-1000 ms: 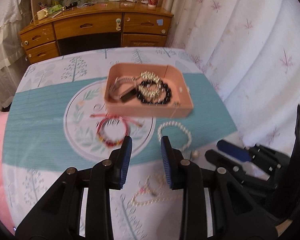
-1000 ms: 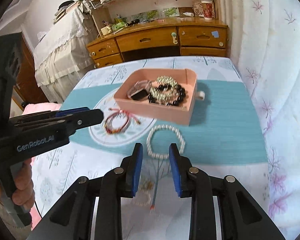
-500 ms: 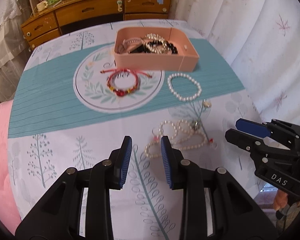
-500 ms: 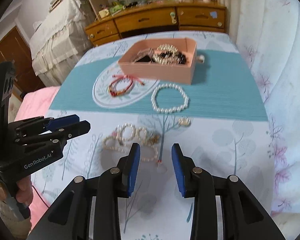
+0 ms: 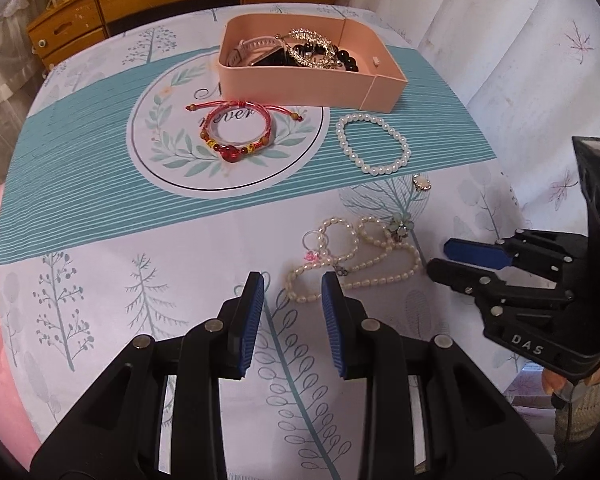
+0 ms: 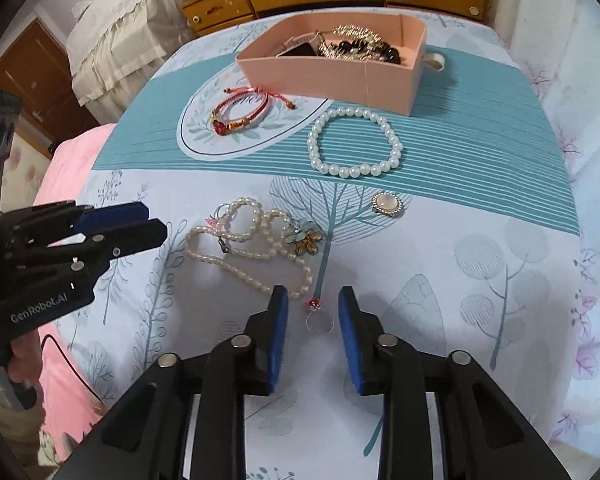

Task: Organize jewelry
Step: 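Move both grippers back to the pearl necklace and small rings, then grasp the silver ring with the left gripper while the right grasps a small red charm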

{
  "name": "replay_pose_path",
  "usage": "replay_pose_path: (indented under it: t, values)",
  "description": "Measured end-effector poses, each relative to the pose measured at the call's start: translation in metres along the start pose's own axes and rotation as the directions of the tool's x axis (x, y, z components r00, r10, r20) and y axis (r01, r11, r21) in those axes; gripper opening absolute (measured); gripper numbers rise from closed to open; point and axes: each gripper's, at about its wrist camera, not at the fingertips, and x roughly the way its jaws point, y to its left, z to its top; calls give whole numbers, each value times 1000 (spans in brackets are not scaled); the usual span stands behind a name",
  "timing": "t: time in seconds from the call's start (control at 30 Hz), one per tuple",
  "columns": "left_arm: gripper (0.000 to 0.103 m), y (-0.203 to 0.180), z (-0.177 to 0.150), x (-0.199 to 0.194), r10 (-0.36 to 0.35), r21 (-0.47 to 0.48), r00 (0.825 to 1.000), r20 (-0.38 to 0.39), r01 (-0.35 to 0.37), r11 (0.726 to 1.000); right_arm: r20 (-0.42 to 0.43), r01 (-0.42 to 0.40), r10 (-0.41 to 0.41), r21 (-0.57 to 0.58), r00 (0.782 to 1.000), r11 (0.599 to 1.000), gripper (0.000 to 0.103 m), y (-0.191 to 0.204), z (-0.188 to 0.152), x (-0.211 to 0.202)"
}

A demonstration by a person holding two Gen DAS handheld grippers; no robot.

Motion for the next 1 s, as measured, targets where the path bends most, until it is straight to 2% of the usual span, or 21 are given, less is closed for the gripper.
replay_pose_path:
  t: [0.13, 0.4, 0.57, 1.0]
  values:
    - [27, 1, 5, 4, -3, 9, 1000, -13, 3, 1000, -23, 1, -2, -42, 1000, 999, 26, -1, 6, 9]
    - [27, -3, 16, 16, -22, 14, 998, -55, 23, 1000, -33, 26, -31, -144, 999, 989, 9, 1, 8, 17]
    - [27, -12, 27, 26, -52, 28, 995, -86, 54, 998, -28, 2, -5, -131, 1000, 991, 8, -4, 7, 16]
    - [26, -19, 35, 51, 15, 88, 990, -140, -3, 996, -21, -53, 51, -97, 998, 994, 8, -16, 5, 10]
